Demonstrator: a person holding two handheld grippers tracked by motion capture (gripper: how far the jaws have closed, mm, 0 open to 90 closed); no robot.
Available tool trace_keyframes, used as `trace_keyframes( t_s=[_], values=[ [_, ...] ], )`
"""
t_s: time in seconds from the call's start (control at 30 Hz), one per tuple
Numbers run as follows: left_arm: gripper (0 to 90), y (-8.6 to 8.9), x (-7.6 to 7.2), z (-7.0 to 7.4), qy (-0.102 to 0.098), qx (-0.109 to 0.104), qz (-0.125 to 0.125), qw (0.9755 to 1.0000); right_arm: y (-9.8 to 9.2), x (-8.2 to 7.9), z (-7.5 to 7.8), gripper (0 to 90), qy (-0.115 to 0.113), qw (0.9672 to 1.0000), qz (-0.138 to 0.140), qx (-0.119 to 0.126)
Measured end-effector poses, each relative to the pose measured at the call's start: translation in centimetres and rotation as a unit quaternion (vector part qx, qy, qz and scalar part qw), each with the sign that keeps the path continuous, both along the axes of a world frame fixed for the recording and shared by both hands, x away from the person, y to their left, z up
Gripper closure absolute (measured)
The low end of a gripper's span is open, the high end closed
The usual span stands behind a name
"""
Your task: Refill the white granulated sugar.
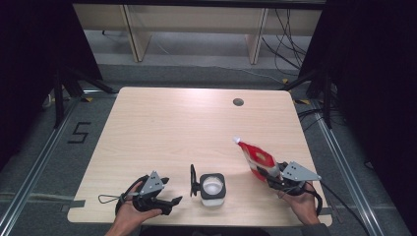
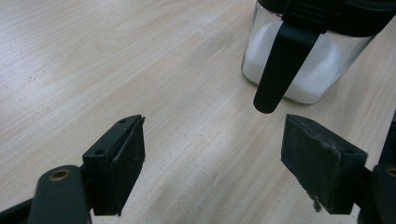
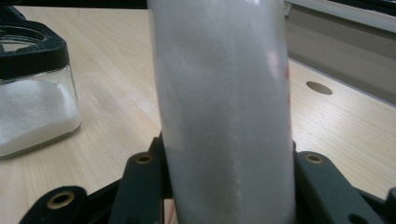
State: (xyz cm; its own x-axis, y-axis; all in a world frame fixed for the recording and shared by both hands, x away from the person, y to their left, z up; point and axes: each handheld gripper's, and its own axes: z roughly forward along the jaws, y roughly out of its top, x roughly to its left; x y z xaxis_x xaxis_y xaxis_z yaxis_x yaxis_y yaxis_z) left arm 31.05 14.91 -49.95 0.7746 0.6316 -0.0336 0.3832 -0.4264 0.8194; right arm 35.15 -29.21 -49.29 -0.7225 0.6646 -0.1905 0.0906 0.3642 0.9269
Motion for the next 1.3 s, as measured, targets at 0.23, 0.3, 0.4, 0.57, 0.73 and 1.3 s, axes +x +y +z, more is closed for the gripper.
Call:
trace_keyframes(
  t_s=[0.23,0.3,0.4,0.57,0.73,1.3],
  values=[
    [21.1,0.0,-0.1,-0.1,0.000,-0.003,0.001,1.0000,-0.5,-0.2,0.2,60.5,0.009,0.9999,-0.008,0.004],
    [21.1,-0.1,-0.1,-0.1,-0.003,-0.003,-0.002,1.0000,-0.7,-0.3,0.2,60.4,0.012,0.9998,-0.012,0.009],
    [21.1,-0.1,-0.1,-0.1,0.001,-0.006,0.001,1.0000,-1.0,-0.5,0.1,60.4,0.017,0.9995,-0.020,0.016],
    [21.1,-0.1,-0.1,-0.1,0.002,-0.007,0.002,1.0000,-1.5,-0.6,0.1,60.1,0.019,0.9989,-0.033,0.027],
    [21.1,0.1,0.1,0.0,-0.009,0.007,-0.008,0.9999,-1.9,-0.8,0.0,60.1,0.021,0.9982,-0.041,0.039],
    [21.1,0.2,0.0,0.1,-0.004,0.008,-0.004,0.9999,-2.6,-2.1,0.2,46.2,0.056,0.9926,-0.075,0.077]
  ],
)
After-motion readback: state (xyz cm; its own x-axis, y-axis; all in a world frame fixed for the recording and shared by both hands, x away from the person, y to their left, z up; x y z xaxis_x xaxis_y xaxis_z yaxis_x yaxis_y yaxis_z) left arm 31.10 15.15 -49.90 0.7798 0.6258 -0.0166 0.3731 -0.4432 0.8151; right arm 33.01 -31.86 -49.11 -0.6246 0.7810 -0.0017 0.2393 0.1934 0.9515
